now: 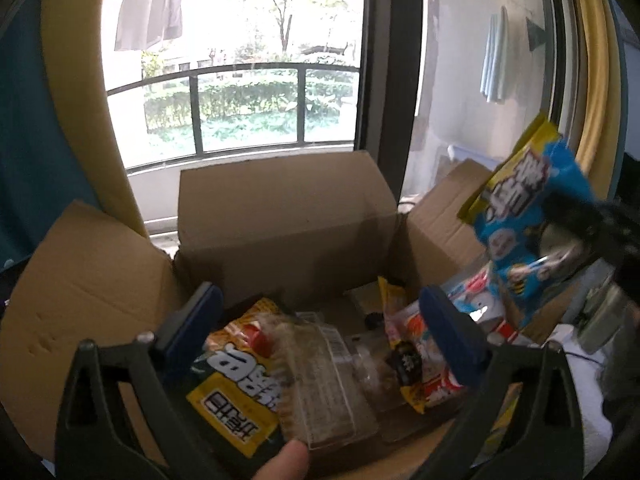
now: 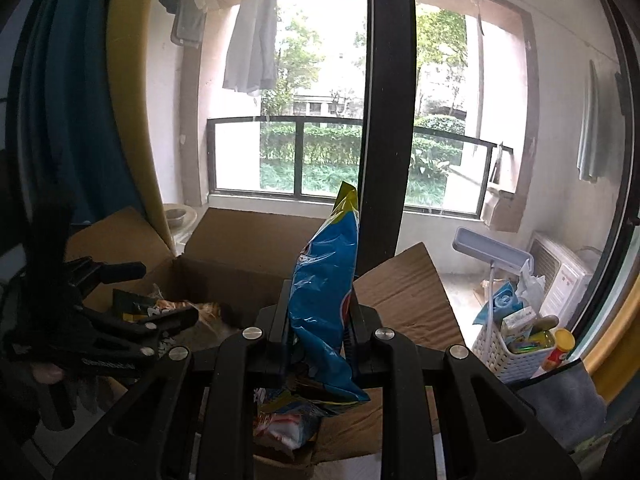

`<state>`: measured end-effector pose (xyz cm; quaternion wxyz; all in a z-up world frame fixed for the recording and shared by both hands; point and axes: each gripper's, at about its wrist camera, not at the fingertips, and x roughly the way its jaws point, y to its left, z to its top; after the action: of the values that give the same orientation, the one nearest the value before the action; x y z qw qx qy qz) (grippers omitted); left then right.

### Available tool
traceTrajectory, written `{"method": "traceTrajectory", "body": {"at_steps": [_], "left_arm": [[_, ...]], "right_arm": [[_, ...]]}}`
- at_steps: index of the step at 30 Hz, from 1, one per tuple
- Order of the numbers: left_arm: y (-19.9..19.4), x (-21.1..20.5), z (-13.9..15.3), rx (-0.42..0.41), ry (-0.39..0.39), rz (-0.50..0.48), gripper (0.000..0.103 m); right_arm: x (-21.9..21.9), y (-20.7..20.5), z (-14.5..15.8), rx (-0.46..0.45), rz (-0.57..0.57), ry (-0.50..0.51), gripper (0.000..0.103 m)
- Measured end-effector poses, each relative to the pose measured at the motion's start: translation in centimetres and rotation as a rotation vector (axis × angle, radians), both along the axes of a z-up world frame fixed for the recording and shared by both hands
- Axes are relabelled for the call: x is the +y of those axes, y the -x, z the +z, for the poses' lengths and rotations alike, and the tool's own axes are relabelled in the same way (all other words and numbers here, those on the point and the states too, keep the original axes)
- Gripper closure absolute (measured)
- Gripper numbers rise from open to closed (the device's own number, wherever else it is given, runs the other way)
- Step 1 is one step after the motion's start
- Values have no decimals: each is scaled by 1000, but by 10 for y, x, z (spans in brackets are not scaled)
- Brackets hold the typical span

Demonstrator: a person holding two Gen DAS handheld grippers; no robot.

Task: Organize snacks
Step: 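Carry the blue chip bag and cracker package into the box and open both tools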

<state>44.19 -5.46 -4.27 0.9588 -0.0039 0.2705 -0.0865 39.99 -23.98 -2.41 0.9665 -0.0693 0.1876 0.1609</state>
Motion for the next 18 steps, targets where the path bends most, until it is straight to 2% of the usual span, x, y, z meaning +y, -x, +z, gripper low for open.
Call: {"method": "traceTrajectory", "body": {"at_steps": [7,16,17,18], "left_arm": [[26,33,15,-47,40,44,2],[51,74,28,-120,-11,128,2],[54,80,29,-126,-10,139,2],[55,84,29,-127,-6,145,2]], "right_arm": [[22,-12,-1,7,17,6,80],[70,-46,-20,30,-1,29,80],[74,-51,-23,36,1,23,77],[77,-59,-25,59,6,10,61]]}}
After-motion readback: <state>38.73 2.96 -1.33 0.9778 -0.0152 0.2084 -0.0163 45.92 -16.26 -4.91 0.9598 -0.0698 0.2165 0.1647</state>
